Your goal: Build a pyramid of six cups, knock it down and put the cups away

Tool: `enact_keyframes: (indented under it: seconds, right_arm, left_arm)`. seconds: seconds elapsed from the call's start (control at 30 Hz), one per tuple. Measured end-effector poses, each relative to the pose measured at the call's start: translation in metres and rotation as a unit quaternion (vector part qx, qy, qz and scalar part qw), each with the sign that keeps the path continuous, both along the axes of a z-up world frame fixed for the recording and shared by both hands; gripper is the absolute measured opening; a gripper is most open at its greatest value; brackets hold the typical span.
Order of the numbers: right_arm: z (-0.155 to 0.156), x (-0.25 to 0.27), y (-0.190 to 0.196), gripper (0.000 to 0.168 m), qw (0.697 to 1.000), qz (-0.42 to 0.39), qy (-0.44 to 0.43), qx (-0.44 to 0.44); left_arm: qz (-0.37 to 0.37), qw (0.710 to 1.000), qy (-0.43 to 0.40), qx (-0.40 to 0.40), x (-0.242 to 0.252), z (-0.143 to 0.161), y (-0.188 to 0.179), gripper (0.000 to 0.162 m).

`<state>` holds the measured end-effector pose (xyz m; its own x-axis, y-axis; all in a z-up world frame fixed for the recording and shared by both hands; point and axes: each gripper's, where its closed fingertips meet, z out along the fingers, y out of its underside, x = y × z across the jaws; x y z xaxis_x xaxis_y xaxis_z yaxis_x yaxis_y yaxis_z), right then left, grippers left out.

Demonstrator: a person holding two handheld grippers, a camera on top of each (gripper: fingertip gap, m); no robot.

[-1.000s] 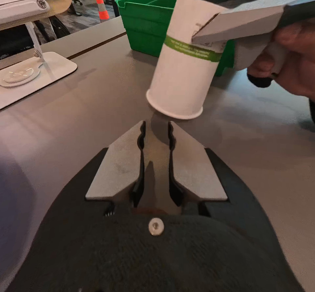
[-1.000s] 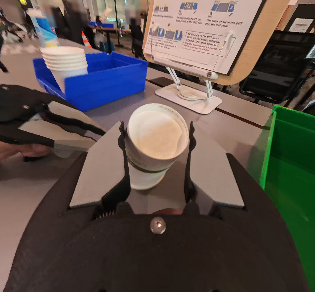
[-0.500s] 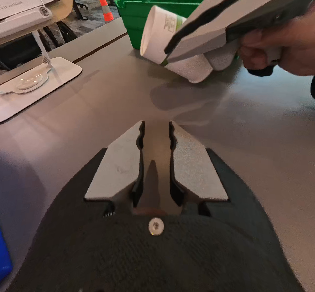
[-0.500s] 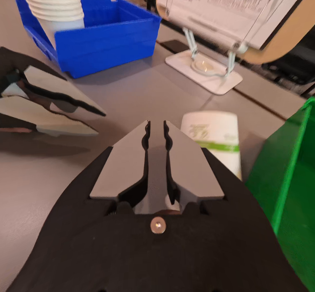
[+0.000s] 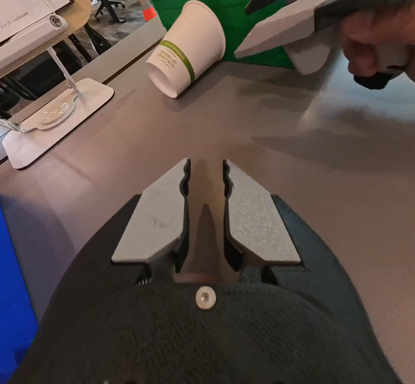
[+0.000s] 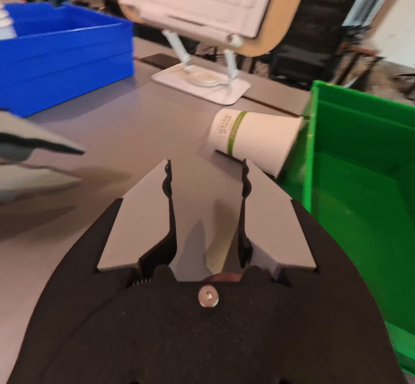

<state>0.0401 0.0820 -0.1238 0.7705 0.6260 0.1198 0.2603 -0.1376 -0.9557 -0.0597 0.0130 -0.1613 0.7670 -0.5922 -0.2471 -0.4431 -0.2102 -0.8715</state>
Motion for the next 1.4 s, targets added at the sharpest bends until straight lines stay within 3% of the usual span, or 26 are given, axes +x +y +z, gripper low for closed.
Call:
enact_keyframes:
  seconds: [0.23,0.4,0.6,0.67,0.73,0.8,0.87,0.93,1.03,1.23,1.4]
  right_arm:
    - [-0.015,-0.026,0.014,0.063,0.998,0.007,-0.057,-0.001]
    - [-0.012,-0.054,0.019,0.064,0.993,0.005,-0.111,0.031]
    - [0.009,-0.081,0.12,0.071,0.97,-0.116,-0.185,0.11]
    - [0.002,-0.097,0.157,0.07,0.959,-0.135,-0.215,0.126]
    - [-0.012,-0.106,0.193,0.06,0.944,-0.151,-0.261,0.135]
    - [-0.027,-0.105,0.223,0.029,0.929,-0.161,-0.304,0.139]
    - [-0.02,-0.099,0.238,0.018,0.912,-0.178,-0.335,0.158]
    - [-0.021,-0.098,0.239,0.008,0.919,-0.171,-0.323,0.147]
    - [-0.005,-0.095,0.222,0.005,0.928,-0.162,-0.29,0.169]
    - [0.023,-0.089,0.157,0.002,0.955,-0.126,-0.192,0.186]
    - [0.055,-0.089,0.105,0.0,0.968,-0.059,-0.179,0.164]
  left_arm:
    - [0.012,1.0,-0.002,-0.007,-0.003,-0.001,0.003,0.026]
    - [0.008,0.995,-0.052,-0.082,-0.007,-0.01,0.01,0.028]
    - [0.008,0.994,0.014,-0.111,-0.032,-0.025,0.034,0.031]
    - [0.003,0.993,0.029,-0.112,-0.04,-0.031,0.033,0.03]
    - [0.0,0.993,0.038,-0.114,-0.05,-0.034,0.028,0.029]
    - [0.001,0.995,0.03,-0.091,-0.057,-0.027,0.025,0.023]
    - [-0.004,0.997,0.016,-0.079,-0.06,-0.021,0.021,0.02]
    - [-0.011,0.997,0.008,-0.082,-0.059,-0.019,0.018,0.02]
    - [-0.024,0.996,0.015,-0.086,-0.053,-0.021,0.014,0.022]
    - [0.02,0.996,0.089,-0.016,-0.068,-0.02,0.022,0.02]
    - [0.064,0.992,0.105,0.023,-0.083,-0.013,0.029,0.015]
